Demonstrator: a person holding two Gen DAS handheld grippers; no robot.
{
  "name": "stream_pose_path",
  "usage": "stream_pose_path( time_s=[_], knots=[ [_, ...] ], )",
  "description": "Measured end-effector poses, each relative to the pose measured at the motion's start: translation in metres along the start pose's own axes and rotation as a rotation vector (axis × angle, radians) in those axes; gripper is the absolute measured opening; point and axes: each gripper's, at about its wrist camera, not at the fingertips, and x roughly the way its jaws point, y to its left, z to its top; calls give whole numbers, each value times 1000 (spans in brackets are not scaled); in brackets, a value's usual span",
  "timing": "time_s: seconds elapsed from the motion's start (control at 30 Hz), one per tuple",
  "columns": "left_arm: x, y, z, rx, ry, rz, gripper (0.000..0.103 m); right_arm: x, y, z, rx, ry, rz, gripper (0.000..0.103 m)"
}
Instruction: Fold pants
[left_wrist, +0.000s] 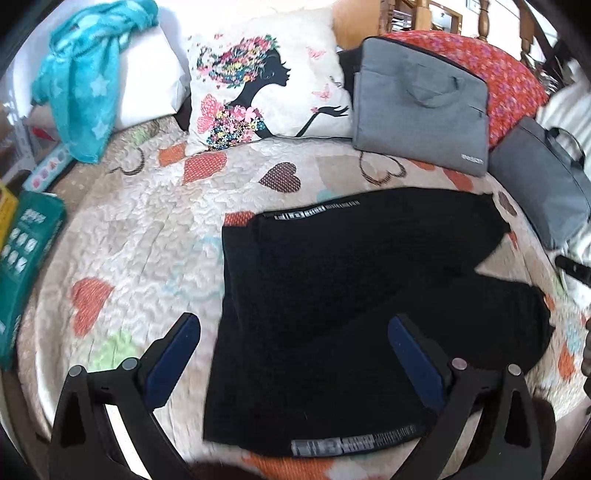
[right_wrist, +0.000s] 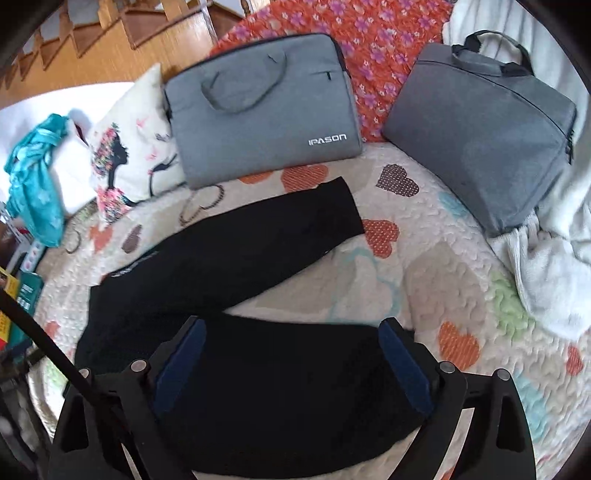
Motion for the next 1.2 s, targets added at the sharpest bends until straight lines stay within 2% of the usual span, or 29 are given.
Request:
stream_pose_path(
  time_s=[0.23,0.43,0.63,0.77,0.83,0.93,1.0,1.03,1.07,1.1,1.13,1.17,1.2],
  knots=[
    [89,6,58,52,75,-37,102,70,-5,52,-3,69,-10,96],
    [160,-1,87,131,153,-53,102,132,4,110,-35,87,-48,94],
    [188,-5,107,254,146,-75,102,184,40,142,-257,143,-40,94],
    [212,-7,110,303,187,-123,102,227,64,150,-409,199,-26,90],
    [226,-11,108,339,215,-137,102,242,68,150,-457,211,-43,89],
    [233,-8,110,331,220,-174,103,251,69,156,-487,182,-17,89],
    [235,-8,112,334,225,-184,103,254,66,156,-479,193,3,89],
    [236,-9,113,342,225,-179,103,253,63,154,-456,194,31,87],
    [235,-10,113,344,225,-179,102,250,61,152,-443,193,47,79],
    [233,-11,113,349,224,-188,91,246,61,150,-439,193,62,66],
    [228,-13,113,362,213,-198,72,240,63,145,-446,191,78,58],
    [223,-15,114,370,206,-209,57,236,66,141,-449,198,99,35],
    [221,-17,115,370,215,-228,42,233,66,138,-444,208,112,17]
  ],
)
